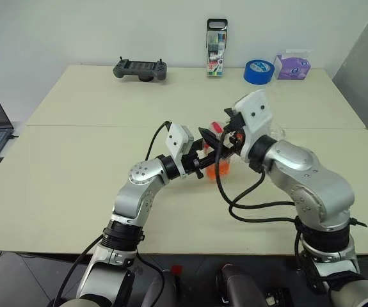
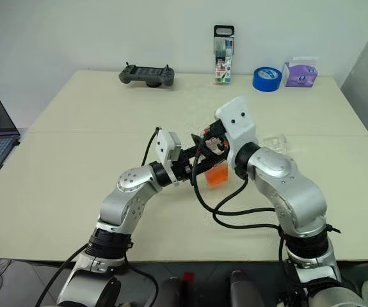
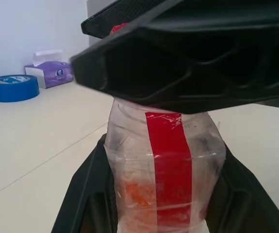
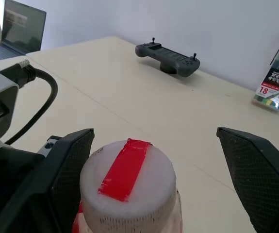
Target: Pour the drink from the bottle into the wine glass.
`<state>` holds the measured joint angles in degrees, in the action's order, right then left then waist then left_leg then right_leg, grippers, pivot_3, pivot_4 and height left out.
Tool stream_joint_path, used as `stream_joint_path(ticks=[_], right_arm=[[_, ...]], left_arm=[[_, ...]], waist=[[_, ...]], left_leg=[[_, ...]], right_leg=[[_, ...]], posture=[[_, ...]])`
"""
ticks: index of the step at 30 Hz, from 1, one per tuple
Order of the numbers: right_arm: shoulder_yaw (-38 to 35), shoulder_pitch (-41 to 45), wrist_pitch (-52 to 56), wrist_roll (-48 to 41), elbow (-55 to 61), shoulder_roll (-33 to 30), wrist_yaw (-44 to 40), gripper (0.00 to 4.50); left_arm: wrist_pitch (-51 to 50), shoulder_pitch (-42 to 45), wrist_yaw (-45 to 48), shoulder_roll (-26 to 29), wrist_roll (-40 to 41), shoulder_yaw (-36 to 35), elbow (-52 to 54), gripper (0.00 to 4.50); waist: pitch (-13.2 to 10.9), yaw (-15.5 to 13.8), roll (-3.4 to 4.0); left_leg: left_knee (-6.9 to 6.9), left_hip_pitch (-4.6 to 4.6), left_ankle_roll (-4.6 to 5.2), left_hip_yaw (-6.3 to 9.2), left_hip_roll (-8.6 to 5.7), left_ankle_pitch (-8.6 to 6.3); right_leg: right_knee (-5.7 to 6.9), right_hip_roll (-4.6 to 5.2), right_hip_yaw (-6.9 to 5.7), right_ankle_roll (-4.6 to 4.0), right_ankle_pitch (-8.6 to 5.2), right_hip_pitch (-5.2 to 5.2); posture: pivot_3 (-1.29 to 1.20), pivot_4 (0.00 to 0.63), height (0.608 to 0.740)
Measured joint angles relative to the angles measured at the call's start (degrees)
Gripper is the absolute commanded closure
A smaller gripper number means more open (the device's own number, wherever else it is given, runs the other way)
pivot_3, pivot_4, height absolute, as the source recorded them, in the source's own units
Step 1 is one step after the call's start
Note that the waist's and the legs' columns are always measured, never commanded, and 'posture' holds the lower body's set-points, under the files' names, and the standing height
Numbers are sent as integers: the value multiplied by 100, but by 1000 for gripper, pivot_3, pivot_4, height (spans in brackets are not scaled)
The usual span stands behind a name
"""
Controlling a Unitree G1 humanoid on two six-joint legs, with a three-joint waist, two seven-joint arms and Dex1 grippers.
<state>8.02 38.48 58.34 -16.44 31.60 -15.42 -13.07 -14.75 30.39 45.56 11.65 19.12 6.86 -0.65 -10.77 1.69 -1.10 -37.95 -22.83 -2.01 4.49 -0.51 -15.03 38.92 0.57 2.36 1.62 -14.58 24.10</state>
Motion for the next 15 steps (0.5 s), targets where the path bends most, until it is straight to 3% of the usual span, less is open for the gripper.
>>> stream_joint_path(ticks=[15], right_arm=[[-20, 82, 393, 164, 110, 212, 327, 192]], left_arm=[[27, 28, -14, -58, -39, 14, -33, 2759]], waist=[[0, 3, 0]], left_leg=[[1, 0, 1, 2, 1, 0]], right_leg=[[1, -8, -3, 0, 0, 0]], posture=[[0, 150, 740]])
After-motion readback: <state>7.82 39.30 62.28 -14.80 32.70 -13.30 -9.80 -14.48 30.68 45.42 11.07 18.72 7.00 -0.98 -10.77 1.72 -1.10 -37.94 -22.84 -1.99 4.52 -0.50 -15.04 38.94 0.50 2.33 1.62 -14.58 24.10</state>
